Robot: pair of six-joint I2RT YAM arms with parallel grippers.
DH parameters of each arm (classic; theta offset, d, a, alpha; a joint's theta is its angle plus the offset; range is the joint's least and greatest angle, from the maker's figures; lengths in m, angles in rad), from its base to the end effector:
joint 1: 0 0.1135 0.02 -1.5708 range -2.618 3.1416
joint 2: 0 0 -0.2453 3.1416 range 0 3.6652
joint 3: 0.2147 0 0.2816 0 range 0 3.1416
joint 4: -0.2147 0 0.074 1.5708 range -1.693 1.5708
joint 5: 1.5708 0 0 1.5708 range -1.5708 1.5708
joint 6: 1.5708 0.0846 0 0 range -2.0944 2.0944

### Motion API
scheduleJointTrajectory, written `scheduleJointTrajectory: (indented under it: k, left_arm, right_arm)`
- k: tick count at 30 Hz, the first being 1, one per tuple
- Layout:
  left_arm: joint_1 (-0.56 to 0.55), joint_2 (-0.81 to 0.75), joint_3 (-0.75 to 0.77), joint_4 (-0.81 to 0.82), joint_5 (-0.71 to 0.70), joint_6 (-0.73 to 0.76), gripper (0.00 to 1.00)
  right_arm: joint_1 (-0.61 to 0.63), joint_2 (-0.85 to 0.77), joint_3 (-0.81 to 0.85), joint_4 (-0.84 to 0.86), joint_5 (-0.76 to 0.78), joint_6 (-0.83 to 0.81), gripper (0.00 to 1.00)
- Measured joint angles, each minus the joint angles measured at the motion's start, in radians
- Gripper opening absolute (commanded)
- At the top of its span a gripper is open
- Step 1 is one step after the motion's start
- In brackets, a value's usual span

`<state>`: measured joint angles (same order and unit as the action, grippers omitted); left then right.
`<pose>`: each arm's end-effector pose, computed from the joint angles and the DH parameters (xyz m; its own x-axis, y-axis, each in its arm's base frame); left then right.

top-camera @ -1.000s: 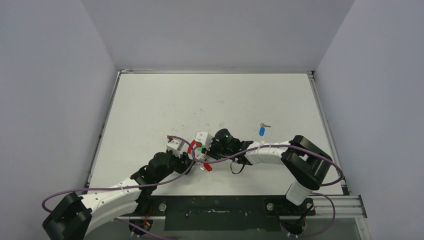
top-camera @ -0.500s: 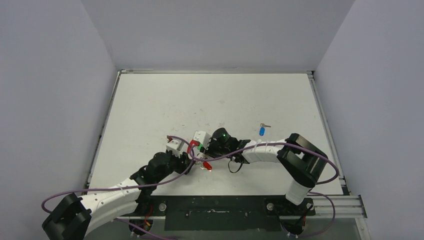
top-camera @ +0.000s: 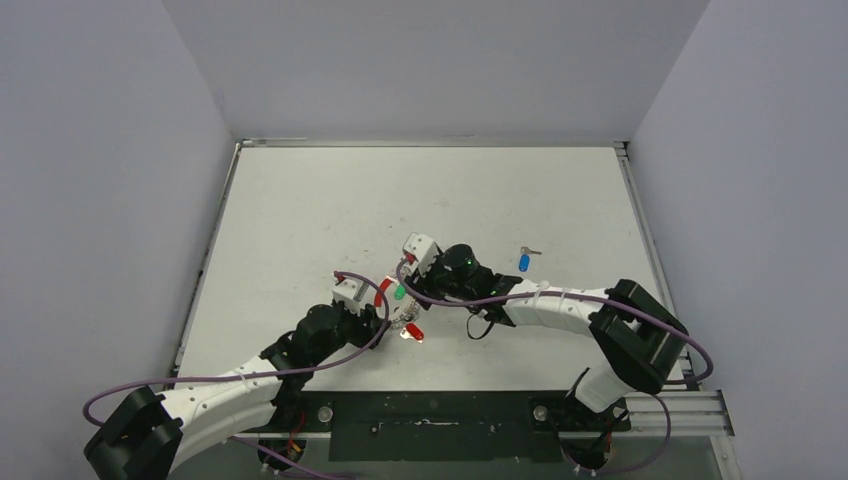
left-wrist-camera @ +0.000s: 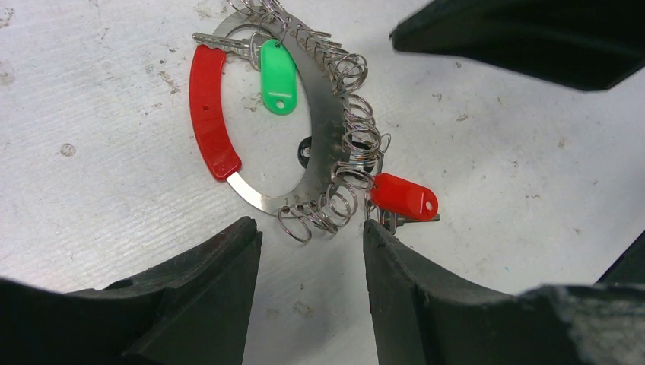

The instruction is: Put the keys on the keyring

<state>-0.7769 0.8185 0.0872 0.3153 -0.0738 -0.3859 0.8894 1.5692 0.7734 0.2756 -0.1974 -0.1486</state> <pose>0.1770 -0.1653 0.0895 -0.5120 -0.0230 -0.8587 0.4947 0.8093 -0.3167 0.2335 0.3143 0.1262 -0.1810 -0.4537 -0.8726 -0.9056 0.4230 -0.0321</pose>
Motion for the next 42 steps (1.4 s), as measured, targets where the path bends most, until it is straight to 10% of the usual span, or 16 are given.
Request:
scheduleJointTrajectory:
  k: [42]
  left_arm:
    - [0.113, 0.316, 0.192, 0.097, 0.227, 0.048, 0.48]
  right_arm:
    - [-0.202, 0.211, -0.118, 0.257, -0.308, 0.655, 0.21]
